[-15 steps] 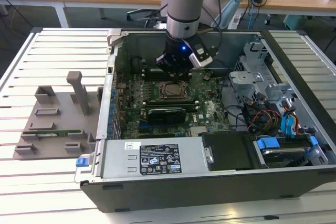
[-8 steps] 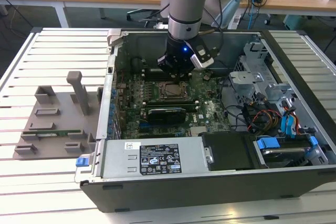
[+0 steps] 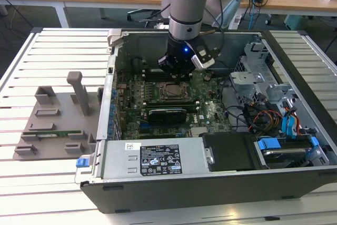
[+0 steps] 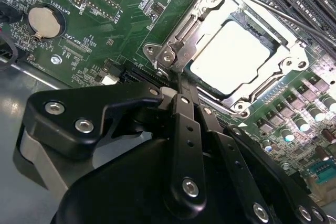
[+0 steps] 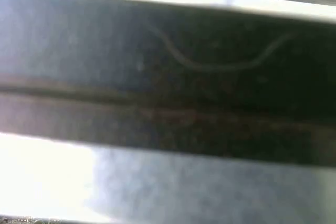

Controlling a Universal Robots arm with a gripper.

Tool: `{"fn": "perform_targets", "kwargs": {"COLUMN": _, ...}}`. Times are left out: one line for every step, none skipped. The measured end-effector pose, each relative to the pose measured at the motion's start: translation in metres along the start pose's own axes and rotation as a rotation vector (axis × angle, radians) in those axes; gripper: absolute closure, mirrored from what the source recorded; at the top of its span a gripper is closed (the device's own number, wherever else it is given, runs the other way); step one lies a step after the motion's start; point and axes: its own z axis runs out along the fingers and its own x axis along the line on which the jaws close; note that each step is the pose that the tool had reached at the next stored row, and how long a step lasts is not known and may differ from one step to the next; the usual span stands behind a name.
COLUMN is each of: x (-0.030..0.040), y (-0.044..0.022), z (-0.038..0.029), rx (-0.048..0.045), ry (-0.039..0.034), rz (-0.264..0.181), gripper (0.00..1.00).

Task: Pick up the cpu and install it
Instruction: 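Install the first cpu locking lever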

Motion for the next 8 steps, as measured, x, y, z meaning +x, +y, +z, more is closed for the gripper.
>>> {"fn": "perform_targets", "kwargs": {"x": -0.0009, "y": 0.0010, "z": 0.0002, "rx": -0.0004, "ry": -0.0002, "rz": 0.000, "gripper": 0.89}}
{"fn": "perform_targets", "kwargs": {"x": -0.0019, "y": 0.0019, "z": 0.0006, "rx": -0.0011, "ry": -0.0008, "rz": 0.000, "gripper": 0.89}}
{"fn": "perform_targets", "kwargs": {"x": -0.0026, "y": 0.0022, "z": 0.0003, "rx": -0.0004, "ry": -0.0003, "rz": 0.000, "gripper": 0.89}}
{"fn": "perform_targets", "kwargs": {"x": -0.0027, "y": 0.0023, "z": -0.0003, "rx": -0.0004, "ry": -0.0005, "rz": 0.000, "gripper": 0.89}}
{"fn": "perform_targets", "kwargs": {"x": -0.0029, "y": 0.0025, "z": -0.0018, "rx": -0.0003, "ry": -0.0010, "rz": 0.000, "gripper": 0.89}}
{"fn": "perform_targets", "kwargs": {"x": -0.0028, "y": 0.0026, "z": -0.0052, "rx": 0.0034, "ry": -0.0001, "rz": 0.000, "gripper": 0.89}}
{"fn": "perform_targets", "kwargs": {"x": -0.0028, "y": 0.0026, "z": -0.0080, "rx": 0.0073, "ry": 0.0007, "rz": 0.000, "gripper": 0.89}}
{"fn": "perform_targets", "kwargs": {"x": -0.0028, "y": 0.0028, "z": -0.0108, "rx": 0.0130, "ry": 0.0012, "rz": 0.000, "gripper": 0.89}}
